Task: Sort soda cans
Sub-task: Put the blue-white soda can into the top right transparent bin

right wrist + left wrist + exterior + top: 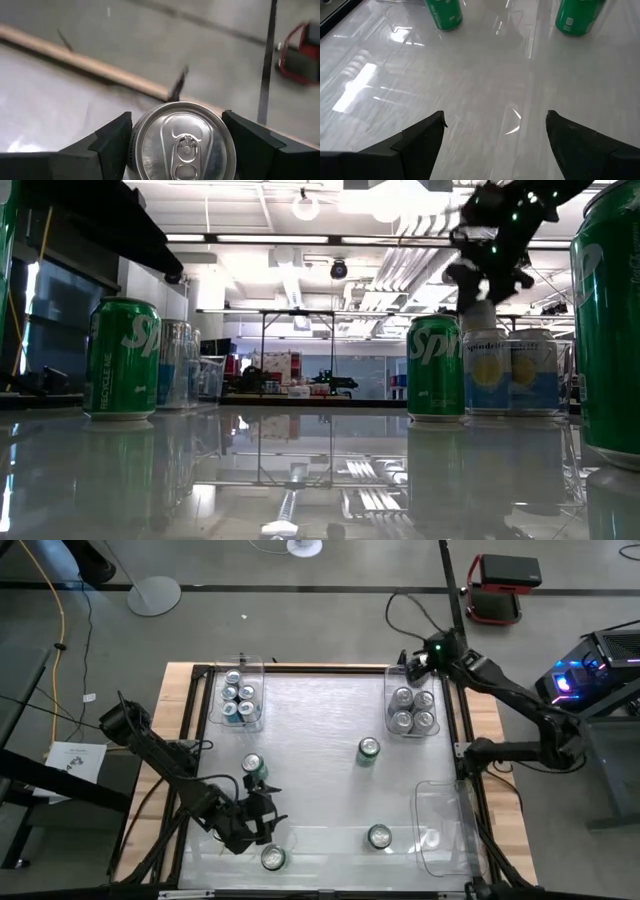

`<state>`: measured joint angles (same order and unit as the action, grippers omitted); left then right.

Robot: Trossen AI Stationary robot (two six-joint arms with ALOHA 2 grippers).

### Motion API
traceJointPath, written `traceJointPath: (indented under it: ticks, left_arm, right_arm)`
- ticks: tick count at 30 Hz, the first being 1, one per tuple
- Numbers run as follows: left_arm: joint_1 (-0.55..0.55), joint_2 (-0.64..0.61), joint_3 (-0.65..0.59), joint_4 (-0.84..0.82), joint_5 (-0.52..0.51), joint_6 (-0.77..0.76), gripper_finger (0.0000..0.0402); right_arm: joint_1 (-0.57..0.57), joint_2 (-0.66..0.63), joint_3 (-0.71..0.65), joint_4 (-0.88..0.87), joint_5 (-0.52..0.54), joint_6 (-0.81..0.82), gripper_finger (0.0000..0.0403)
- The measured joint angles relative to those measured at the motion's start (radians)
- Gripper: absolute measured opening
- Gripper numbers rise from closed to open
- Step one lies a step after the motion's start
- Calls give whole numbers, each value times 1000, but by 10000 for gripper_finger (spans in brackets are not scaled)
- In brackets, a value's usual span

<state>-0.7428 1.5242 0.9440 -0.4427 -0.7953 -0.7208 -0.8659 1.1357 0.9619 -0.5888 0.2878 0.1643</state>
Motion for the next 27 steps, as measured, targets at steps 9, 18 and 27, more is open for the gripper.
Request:
traceJointPath:
  ticks: [9,18,27]
  left_arm:
    - [16,0,0,0,0,0,326]
    - [16,0,0,0,0,0,326]
    - [16,0,0,0,0,-1,326]
  right_arm:
    - [-19,70,-41,-55,-3,-1,267]
    - [-22,120,-70,-51,-5,4,267]
    - [-22,190,-66,-95,-16,5,267]
